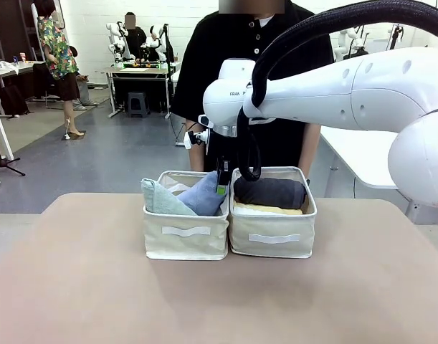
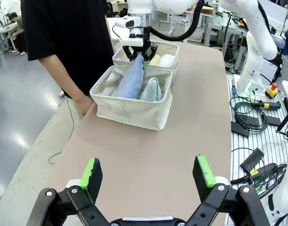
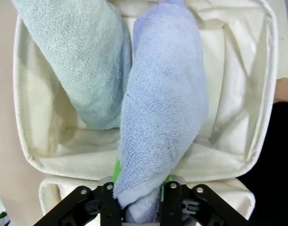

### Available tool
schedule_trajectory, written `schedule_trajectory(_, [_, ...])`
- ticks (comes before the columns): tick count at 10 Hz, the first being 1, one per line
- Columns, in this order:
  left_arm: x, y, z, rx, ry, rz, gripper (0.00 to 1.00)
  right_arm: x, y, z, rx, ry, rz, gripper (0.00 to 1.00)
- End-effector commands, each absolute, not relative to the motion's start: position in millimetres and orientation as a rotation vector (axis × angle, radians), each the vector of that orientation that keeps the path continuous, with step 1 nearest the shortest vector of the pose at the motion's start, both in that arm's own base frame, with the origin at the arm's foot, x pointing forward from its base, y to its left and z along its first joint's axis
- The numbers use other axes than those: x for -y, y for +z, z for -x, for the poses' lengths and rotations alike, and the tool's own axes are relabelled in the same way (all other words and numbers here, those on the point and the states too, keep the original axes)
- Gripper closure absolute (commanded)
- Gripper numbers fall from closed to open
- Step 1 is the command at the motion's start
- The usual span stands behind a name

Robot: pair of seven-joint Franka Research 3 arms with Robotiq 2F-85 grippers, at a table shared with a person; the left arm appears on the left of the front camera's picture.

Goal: Sort the towels based on their folding style.
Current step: Pick up another triangle-folded towel from the table and place it in the left Fabric basket.

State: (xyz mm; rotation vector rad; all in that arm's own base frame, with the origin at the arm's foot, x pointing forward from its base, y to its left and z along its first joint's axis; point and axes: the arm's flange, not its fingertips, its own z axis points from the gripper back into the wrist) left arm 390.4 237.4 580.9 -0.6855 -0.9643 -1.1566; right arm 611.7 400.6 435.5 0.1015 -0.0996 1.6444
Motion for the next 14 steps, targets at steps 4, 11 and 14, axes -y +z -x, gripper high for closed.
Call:
schedule_trajectory(4, [-238.4, 581.6, -390.4, 0.993, -1.163, 0.685, 0.0, -409.2, 439.0, -621.4, 0.1, 1.662, -0.088, 0.0])
schedule_trajectory(11, [-238.4, 581.6, -390.4, 0.993, -1.163, 0.685, 0.0, -385.3, 491.7, -578.3, 0.118, 1.603, -0.03, 0.0])
schedule_trajectory(14, [-238.4, 581.6, -390.4, 0.993, -1.163, 0.685, 0.0, -283.8, 575.5, -474.3, 0.221, 1.394, 0.081, 0.0])
